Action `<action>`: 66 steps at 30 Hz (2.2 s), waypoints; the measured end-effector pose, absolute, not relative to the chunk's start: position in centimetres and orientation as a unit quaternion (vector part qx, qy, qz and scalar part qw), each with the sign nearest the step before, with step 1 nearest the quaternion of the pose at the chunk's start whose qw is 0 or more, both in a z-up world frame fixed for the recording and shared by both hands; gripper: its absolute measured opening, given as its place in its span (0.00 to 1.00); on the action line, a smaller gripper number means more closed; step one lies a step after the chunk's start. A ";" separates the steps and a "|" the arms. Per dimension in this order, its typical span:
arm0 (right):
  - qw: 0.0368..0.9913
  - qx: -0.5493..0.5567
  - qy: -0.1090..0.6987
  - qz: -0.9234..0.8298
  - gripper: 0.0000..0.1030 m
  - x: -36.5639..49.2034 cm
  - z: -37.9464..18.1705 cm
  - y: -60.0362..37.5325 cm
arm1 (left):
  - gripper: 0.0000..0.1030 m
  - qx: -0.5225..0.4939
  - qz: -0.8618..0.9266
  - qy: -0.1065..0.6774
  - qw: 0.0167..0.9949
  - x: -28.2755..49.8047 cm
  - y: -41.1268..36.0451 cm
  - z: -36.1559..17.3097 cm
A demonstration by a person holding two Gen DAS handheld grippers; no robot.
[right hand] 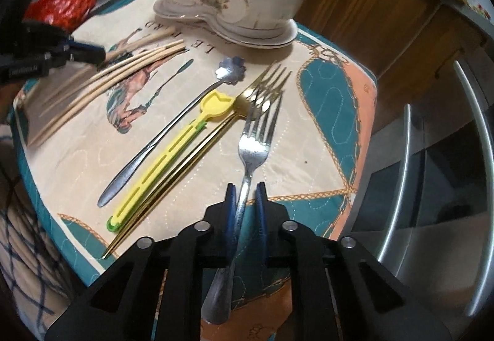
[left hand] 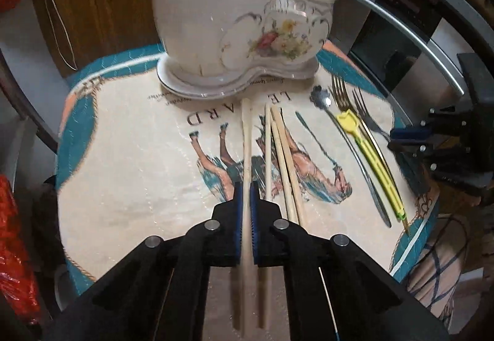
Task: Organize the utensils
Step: 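Grasp a chopstick with the left tool while the right tool grasps a silver fork, then lift and drop the chopstick and silver fork into the ceramic holder with both tools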
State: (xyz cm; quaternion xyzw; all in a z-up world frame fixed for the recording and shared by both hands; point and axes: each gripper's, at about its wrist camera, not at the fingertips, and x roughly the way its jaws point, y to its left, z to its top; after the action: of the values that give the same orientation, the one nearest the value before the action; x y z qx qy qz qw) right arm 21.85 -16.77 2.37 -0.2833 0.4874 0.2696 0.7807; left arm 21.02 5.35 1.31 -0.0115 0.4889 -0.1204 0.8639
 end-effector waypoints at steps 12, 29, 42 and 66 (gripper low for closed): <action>0.781 -0.273 0.493 0.270 0.10 22.1 2.3 -16.9 | 0.00 -0.075 -0.089 0.493 0.862 20.5 11.5 0.0; 0.726 -0.271 0.563 0.288 0.11 24.3 2.5 -16.0 | 0.33 0.023 -0.106 0.551 0.827 22.5 6.9 0.5; 0.684 -0.337 0.595 0.255 0.08 24.2 2.1 -13.2 | 0.11 0.127 -0.104 0.647 0.745 25.9 2.5 0.9; 0.821 -0.128 0.430 0.353 0.06 22.2 8.2 -18.9 | 0.05 -0.087 -0.172 0.356 0.914 16.0 7.7 5.7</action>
State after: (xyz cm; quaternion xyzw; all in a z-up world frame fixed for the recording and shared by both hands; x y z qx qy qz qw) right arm 22.22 -18.95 8.24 -0.1276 0.4300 0.3526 0.8213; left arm 16.04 7.74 5.68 -0.0867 0.3561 -0.1718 0.9144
